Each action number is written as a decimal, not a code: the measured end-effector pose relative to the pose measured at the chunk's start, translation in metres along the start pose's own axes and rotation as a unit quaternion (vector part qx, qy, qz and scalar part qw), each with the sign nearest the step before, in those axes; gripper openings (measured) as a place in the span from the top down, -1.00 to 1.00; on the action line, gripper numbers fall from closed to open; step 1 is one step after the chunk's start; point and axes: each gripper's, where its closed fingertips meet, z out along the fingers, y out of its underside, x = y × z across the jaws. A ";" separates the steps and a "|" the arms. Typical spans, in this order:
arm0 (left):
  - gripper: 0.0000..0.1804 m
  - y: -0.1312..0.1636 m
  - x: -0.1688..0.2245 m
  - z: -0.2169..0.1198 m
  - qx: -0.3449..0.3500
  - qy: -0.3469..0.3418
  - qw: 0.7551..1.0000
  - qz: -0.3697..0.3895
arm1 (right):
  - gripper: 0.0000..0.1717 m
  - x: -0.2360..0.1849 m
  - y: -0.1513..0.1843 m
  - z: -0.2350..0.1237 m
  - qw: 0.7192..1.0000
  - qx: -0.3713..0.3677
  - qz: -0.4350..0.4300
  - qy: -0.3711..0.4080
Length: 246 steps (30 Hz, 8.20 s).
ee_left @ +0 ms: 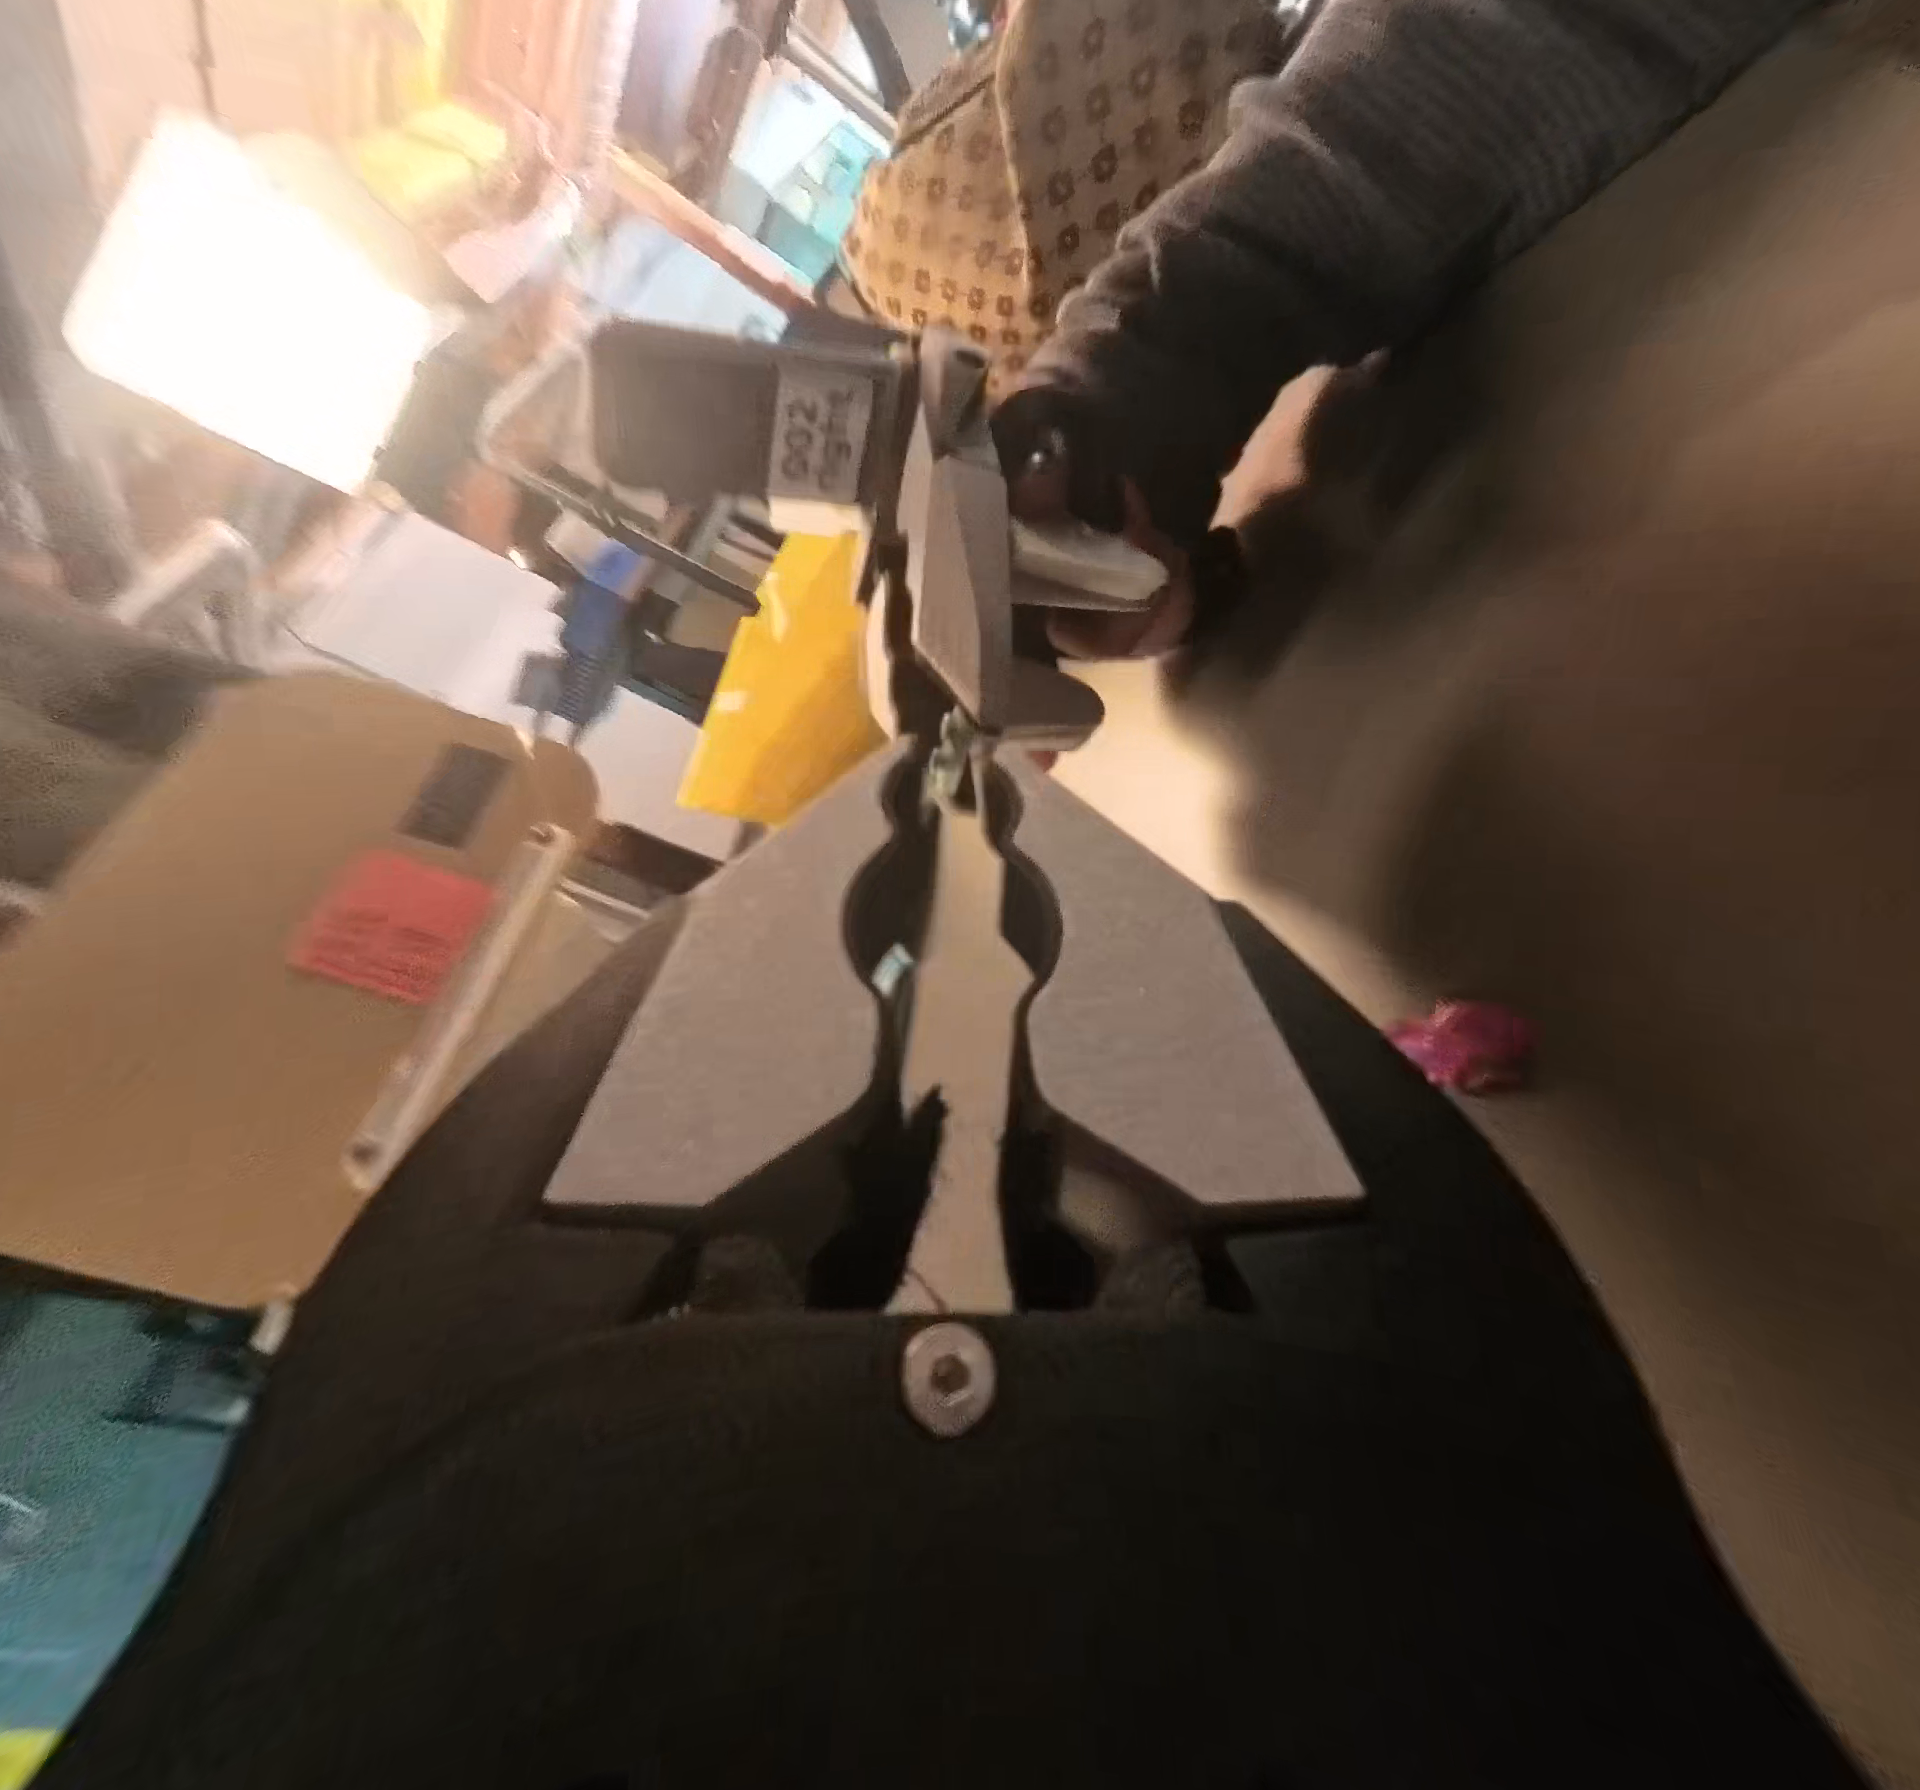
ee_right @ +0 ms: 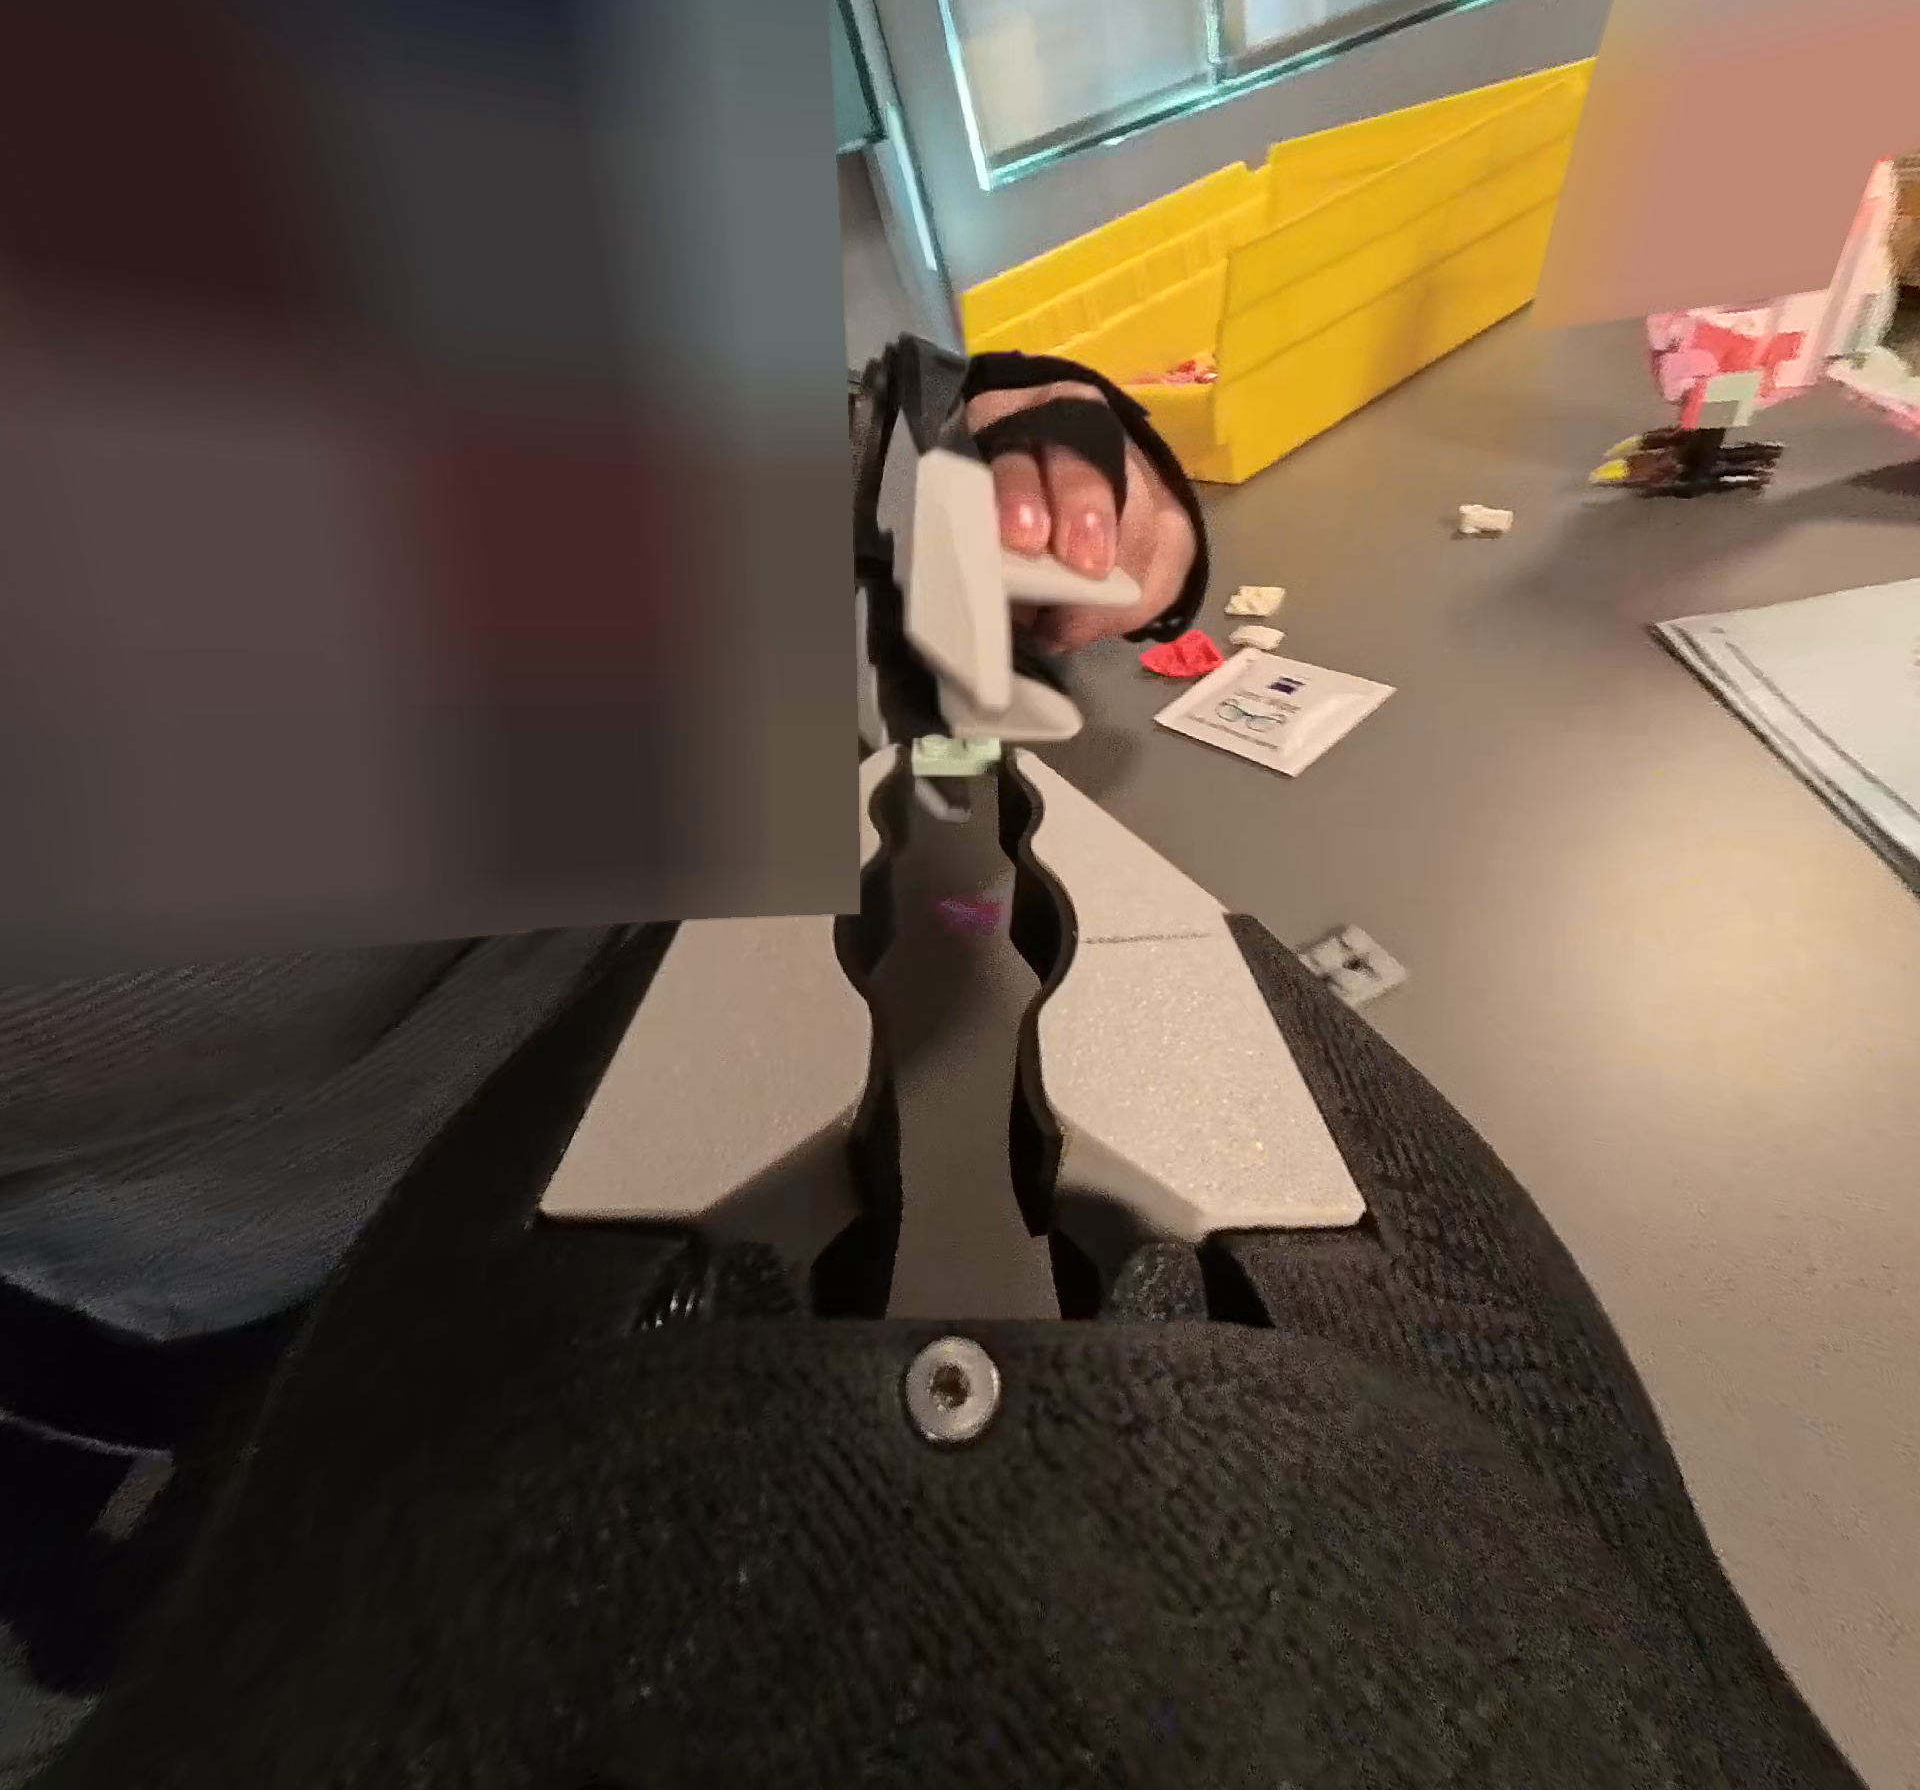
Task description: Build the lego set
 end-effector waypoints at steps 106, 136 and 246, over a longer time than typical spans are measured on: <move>0.95 0.068 0.032 -0.018 -0.229 0.031 0.956 0.181 | 0.93 0.057 0.060 -0.044 0.938 -0.216 -0.079 0.259; 0.95 0.080 0.029 -0.016 -0.268 0.025 0.948 0.172 | 0.42 0.057 0.047 -0.017 0.926 -0.214 -0.154 0.268; 0.97 0.054 -0.014 -0.034 -0.142 -0.047 0.977 0.154 | 0.70 0.028 -0.001 0.024 0.891 -0.254 -0.290 0.238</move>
